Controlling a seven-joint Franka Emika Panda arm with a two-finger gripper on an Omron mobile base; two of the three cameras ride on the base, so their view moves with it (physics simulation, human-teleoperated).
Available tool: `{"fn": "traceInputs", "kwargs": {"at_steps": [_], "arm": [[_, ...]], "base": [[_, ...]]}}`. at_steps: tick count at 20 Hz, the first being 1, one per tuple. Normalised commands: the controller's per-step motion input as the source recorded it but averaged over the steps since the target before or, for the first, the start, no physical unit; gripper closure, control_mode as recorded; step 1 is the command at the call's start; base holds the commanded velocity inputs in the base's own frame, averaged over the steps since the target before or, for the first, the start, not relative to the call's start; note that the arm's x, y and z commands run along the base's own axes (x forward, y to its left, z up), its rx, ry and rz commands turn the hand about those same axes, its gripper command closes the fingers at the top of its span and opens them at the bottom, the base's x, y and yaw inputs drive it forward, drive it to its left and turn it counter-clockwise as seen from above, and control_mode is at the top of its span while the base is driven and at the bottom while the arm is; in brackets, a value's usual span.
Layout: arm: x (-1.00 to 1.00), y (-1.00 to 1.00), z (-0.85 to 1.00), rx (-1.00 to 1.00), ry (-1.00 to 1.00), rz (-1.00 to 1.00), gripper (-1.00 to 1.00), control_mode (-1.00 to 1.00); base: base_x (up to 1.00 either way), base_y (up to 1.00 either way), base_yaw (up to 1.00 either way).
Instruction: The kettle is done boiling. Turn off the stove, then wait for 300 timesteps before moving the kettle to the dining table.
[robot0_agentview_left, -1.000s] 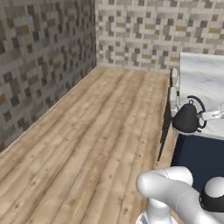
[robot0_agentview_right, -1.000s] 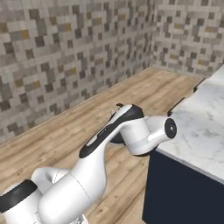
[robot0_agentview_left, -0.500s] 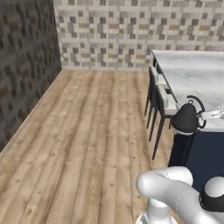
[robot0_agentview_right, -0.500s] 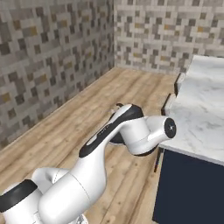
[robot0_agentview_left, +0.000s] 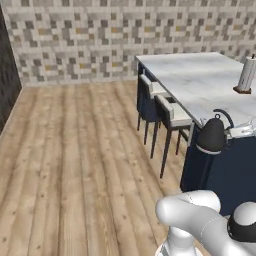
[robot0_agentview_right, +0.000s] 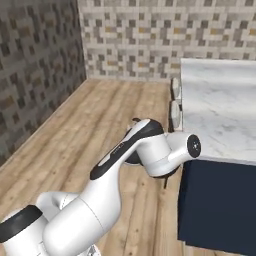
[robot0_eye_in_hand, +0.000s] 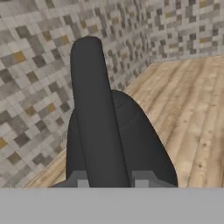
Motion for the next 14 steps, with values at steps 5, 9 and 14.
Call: {"fn": "traceInputs", "kwargs": {"at_steps": [5, 9, 14], "arm": [[0.0, 0.0, 0.0, 0.0, 0.0, 0.0, 1.0, 1.0], [0.0, 0.0, 0.0, 0.0, 0.0, 0.0, 1.0, 1.0], [0.0, 0.0, 0.0, 0.0, 0.0, 0.0, 1.0, 1.0]], "base": [[0.36, 0.63, -0.46], [0.39, 0.62, -0.46], [0.48, 0.61, -0.44]]}}
